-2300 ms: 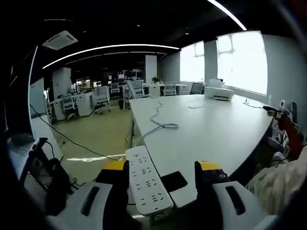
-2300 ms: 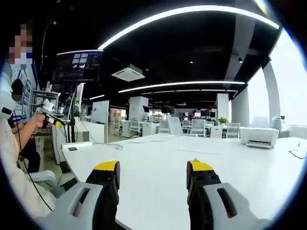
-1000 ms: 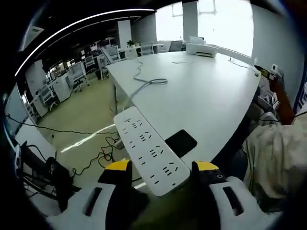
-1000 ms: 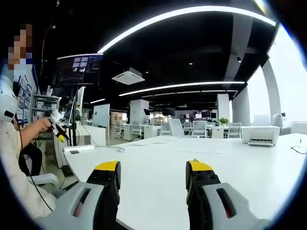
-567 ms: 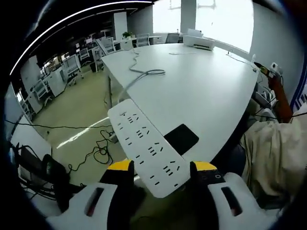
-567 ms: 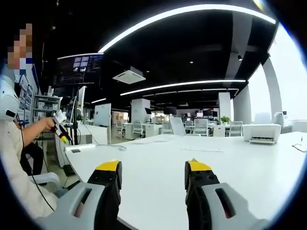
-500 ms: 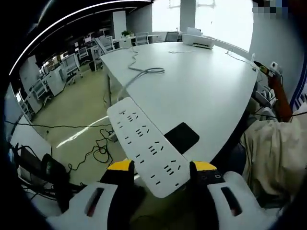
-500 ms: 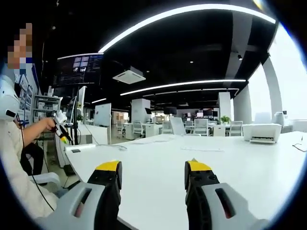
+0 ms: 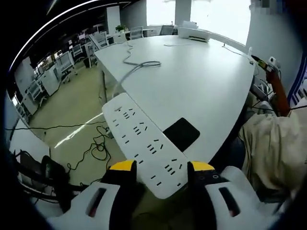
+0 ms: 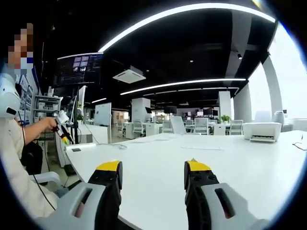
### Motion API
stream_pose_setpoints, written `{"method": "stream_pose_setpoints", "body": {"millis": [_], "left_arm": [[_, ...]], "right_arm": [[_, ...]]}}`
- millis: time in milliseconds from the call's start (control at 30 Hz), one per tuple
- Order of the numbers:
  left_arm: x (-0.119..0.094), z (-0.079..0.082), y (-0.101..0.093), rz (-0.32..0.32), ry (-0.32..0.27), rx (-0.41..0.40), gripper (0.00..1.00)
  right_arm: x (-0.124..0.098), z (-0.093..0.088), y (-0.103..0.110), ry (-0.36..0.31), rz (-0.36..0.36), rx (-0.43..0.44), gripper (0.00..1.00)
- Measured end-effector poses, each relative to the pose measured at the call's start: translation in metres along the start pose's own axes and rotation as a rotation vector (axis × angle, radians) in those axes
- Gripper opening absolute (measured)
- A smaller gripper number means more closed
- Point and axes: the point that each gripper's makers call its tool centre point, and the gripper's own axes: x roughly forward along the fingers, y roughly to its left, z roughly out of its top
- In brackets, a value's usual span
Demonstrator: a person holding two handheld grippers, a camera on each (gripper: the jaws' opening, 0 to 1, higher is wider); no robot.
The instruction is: Pick up the power strip scattered on the table, fix it on the side mounting bracket of the table, and press the switch
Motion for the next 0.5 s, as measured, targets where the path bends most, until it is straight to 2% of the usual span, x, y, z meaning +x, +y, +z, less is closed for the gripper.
{"method": "stream_pose_setpoints", "body": {"millis": [300,500], "left_arm": [[0.0024,-0.0030,0.0013,-0.027,0.018,0.000,0.39],[0.0089,-0.0093,0.0009,-0.042,0.034,-0.016,0.40]], "right_arm": [[-0.0002,0.0009,-0.0008,-0.003,-0.003,0.002,0.47],[0.0040,0.0032,0.0025,-0.007,0.009,0.002,0.47]]}}
